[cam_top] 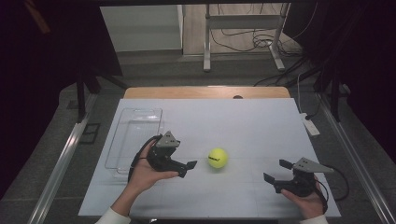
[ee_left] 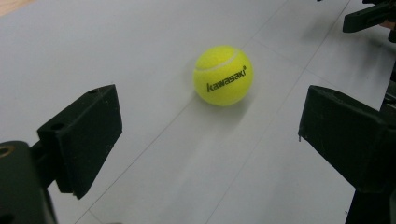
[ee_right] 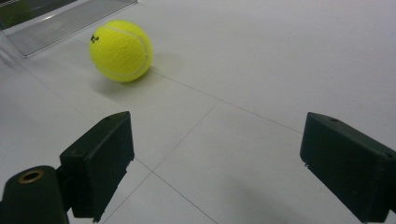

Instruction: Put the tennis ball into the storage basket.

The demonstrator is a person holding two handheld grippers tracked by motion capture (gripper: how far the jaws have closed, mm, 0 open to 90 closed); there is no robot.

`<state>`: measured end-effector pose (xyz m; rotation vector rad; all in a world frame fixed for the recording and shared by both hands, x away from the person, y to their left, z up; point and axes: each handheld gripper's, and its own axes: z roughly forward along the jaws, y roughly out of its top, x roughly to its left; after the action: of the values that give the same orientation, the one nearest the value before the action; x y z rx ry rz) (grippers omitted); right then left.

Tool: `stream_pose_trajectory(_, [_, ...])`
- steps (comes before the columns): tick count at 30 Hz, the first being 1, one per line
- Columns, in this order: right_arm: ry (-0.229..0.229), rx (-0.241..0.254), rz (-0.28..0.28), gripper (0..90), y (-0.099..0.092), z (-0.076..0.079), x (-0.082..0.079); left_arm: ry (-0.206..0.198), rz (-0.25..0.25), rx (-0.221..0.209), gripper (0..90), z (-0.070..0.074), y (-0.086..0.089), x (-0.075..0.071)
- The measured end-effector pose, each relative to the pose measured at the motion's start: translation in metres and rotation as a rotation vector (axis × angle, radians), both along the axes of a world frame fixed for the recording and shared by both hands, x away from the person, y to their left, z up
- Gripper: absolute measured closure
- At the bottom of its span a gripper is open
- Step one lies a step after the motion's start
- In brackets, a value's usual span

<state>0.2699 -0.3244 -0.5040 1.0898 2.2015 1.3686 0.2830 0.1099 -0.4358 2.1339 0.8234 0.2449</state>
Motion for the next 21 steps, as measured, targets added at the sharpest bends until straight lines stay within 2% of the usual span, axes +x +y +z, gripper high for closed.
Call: stream_pose_trajectory(21, [0.001,-0.001,0.000,9.9,0.000,-0.001,0.000,0.015,-0.057,0.025,6.0,-0.003,-0.028,0.011])
